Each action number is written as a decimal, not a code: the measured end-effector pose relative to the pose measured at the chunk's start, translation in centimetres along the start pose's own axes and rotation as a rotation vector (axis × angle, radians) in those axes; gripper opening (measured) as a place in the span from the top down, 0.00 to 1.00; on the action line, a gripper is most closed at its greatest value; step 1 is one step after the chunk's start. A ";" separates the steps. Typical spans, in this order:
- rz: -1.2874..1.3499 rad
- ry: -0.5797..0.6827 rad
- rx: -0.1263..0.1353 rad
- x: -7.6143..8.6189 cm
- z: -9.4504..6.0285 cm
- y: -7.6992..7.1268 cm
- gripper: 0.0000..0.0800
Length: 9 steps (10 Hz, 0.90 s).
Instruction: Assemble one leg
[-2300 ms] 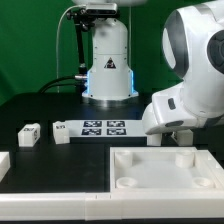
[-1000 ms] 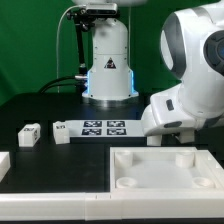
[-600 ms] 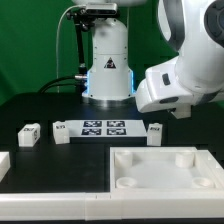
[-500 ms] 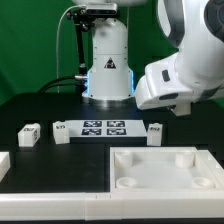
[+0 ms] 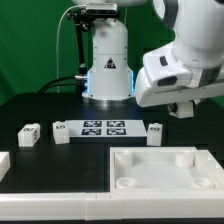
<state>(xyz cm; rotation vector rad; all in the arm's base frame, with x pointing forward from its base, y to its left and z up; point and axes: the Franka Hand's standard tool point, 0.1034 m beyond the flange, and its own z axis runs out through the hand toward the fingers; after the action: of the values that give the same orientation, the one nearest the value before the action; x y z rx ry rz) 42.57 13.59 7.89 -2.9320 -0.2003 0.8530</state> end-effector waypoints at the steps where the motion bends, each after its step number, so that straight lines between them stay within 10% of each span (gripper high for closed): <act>1: 0.002 0.100 -0.008 0.1 -0.1 0.2 0.63; 9: -0.027 0.842 -0.067 2.8 -9.3 5.1 0.63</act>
Offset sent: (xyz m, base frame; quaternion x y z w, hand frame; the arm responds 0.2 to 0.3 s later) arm 0.0336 -0.0339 0.0277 -0.0244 0.2459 -0.0207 0.9688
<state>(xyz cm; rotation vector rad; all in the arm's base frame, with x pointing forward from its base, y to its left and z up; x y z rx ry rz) 50.40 8.58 13.67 -3.0319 -0.1988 -0.4290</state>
